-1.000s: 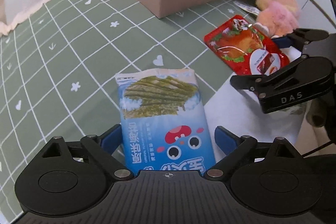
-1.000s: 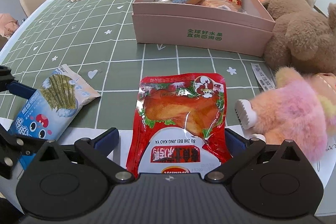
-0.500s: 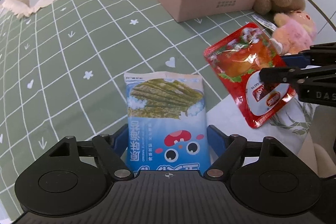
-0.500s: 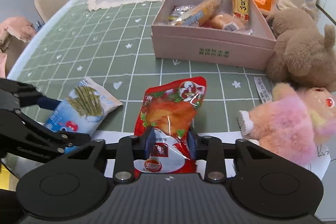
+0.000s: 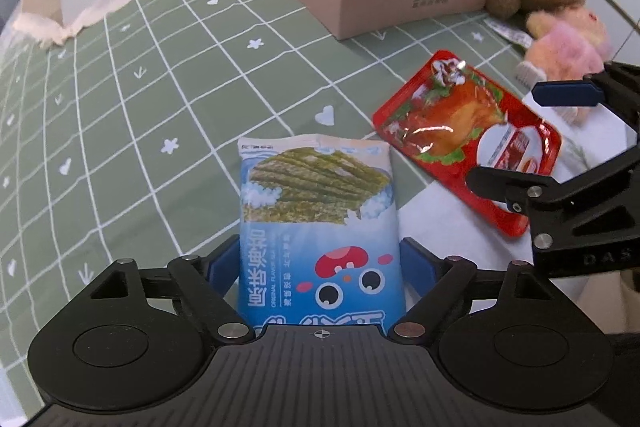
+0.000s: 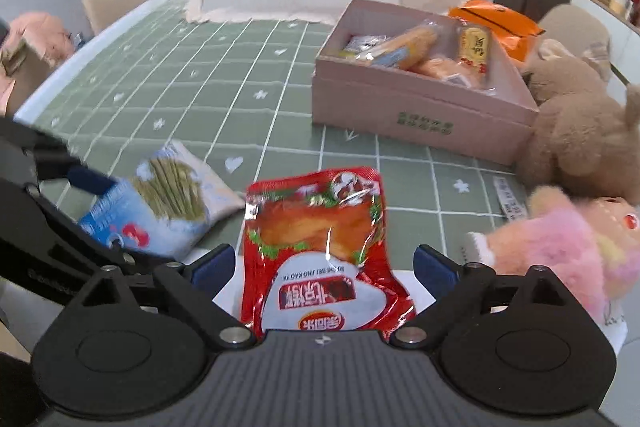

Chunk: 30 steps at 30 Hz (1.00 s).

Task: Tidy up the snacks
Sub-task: 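Lift the red chicken bag with right tool while left tool holds the seaweed bag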

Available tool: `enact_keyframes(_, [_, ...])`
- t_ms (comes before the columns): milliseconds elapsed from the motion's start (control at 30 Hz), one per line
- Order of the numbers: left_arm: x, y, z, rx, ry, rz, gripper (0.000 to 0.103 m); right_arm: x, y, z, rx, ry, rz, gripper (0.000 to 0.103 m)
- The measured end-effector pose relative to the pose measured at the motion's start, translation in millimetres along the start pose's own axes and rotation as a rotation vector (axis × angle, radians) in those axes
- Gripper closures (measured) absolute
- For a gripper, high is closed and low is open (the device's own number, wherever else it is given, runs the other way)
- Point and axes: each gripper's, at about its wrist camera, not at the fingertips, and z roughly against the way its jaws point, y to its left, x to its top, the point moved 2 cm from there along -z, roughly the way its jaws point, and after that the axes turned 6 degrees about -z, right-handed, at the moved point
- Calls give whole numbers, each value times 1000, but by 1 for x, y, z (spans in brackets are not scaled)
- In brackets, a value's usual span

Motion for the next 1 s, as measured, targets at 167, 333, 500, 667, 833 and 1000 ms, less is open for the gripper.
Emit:
enact_keyframes(167, [-1, 9, 1, -6, 7, 46, 14, -4, -8, -11, 28, 50, -26, 9])
enact_keyframes(333, [-5, 28, 4, 28, 27, 116, 14, -1, 5, 6, 13, -55, 92, 9])
enact_keyframes(500, [-10, 45, 6, 48, 21, 183, 14, -6, 24, -7, -6, -31, 195, 10])
enact_keyframes(667, [-10, 46, 5, 57, 17, 184, 14, -3, 7, -20, 71, 36, 73, 11])
enact_keyframes(833, [-11, 44, 5, 63, 14, 176, 13, -3, 6, -23, 79, 49, 57, 8])
enact_keyframes(1000, [-11, 45, 6, 56, 15, 172, 13, 4, 16, -17, 76, 88, 100, 25])
